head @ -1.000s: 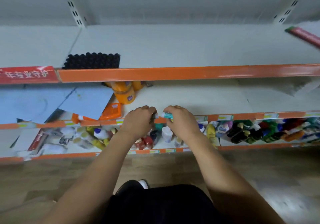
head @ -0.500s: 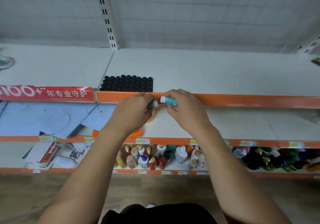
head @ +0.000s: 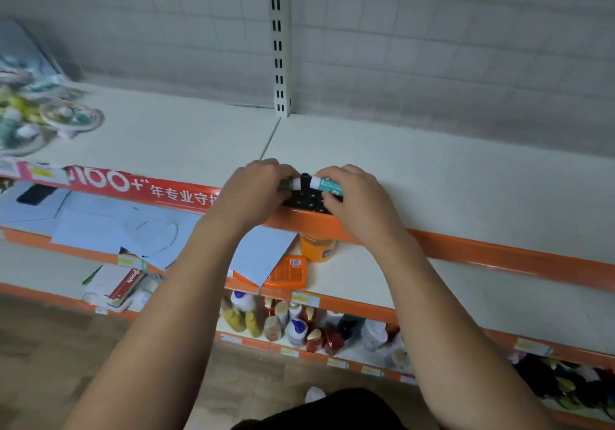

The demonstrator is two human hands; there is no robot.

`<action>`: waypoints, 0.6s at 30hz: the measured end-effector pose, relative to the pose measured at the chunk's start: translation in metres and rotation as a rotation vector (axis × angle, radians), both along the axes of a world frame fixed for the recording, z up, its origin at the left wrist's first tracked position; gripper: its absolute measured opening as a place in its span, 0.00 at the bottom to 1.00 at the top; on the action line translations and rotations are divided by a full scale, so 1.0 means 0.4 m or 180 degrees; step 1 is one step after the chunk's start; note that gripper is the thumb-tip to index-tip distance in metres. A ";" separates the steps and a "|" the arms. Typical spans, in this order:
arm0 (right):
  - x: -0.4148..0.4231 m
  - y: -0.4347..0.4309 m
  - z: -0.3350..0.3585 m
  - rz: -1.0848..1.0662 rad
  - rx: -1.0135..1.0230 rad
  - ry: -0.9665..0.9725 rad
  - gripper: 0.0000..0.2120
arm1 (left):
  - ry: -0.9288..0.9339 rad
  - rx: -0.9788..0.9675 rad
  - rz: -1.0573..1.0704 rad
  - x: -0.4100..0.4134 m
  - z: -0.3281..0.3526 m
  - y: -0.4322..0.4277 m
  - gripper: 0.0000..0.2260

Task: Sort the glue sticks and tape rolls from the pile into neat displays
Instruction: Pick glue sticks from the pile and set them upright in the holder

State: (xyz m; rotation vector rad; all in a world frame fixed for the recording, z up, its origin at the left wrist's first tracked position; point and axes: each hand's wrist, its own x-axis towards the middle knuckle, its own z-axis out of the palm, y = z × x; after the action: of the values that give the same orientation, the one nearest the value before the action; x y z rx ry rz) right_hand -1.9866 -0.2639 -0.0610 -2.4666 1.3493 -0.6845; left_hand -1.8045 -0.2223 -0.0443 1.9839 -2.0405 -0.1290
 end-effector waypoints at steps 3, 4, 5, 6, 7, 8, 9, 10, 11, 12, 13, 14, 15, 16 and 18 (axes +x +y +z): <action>0.032 -0.034 0.011 0.0047 -0.0016 -0.0006 0.16 | 0.0049 0.0149 -0.0041 0.030 0.004 -0.025 0.14; 0.042 -0.043 0.013 0.0043 -0.0021 0.0004 0.16 | 0.0069 0.0217 -0.0084 0.039 0.005 -0.032 0.15; 0.054 -0.051 0.015 0.0041 -0.0019 0.0014 0.15 | 0.0098 0.0276 -0.0126 0.048 0.006 -0.040 0.15; 0.064 -0.056 0.016 0.0048 -0.0004 0.0024 0.15 | 0.0132 0.0321 -0.0167 0.056 0.006 -0.047 0.16; 0.075 -0.060 0.017 0.0059 0.0024 0.0032 0.15 | 0.0160 0.0355 -0.0211 0.064 0.006 -0.055 0.16; 0.085 -0.063 0.015 0.0061 0.0060 0.0035 0.15 | 0.0171 0.0385 -0.0268 0.070 0.005 -0.060 0.17; 0.094 -0.066 0.013 0.0042 0.0103 0.0024 0.16 | 0.0174 0.0421 -0.0341 0.076 0.002 -0.066 0.17; 0.102 -0.070 0.009 -0.0004 0.0141 -0.0005 0.16 | 0.0180 0.0461 -0.0426 0.082 -0.001 -0.072 0.17; 0.109 -0.072 0.004 -0.0069 0.0165 -0.0049 0.16 | 0.0190 0.0506 -0.0514 0.087 -0.005 -0.077 0.17; 0.116 -0.073 -0.002 -0.0146 0.0179 -0.0101 0.16 | 0.0194 0.0553 -0.0598 0.093 -0.010 -0.081 0.16; 0.120 -0.073 -0.007 -0.0214 0.0194 -0.0143 0.16 | 0.0198 0.0590 -0.0668 0.098 -0.015 -0.083 0.17; 0.126 -0.073 -0.012 -0.0293 0.0225 -0.0176 0.15 | 0.0216 0.0620 -0.0742 0.105 -0.020 -0.087 0.17; 0.133 -0.071 -0.018 -0.0385 0.0280 -0.0208 0.14 | 0.0264 0.0628 -0.0821 0.116 -0.026 -0.092 0.17; 0.141 -0.068 -0.023 -0.0460 0.0333 -0.0226 0.13 | 0.0354 0.0605 -0.0880 0.126 -0.030 -0.094 0.17; 0.158 -0.061 -0.033 -0.0589 0.0398 -0.0210 0.12 | 0.0564 0.0521 -0.0980 0.144 -0.037 -0.098 0.18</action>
State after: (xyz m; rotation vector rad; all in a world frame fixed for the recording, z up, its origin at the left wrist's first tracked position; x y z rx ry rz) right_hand -1.9233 -0.2881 -0.0742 -2.2230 1.5584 -0.6923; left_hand -1.7469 -0.2614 -0.0591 1.6599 -2.2616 -0.5325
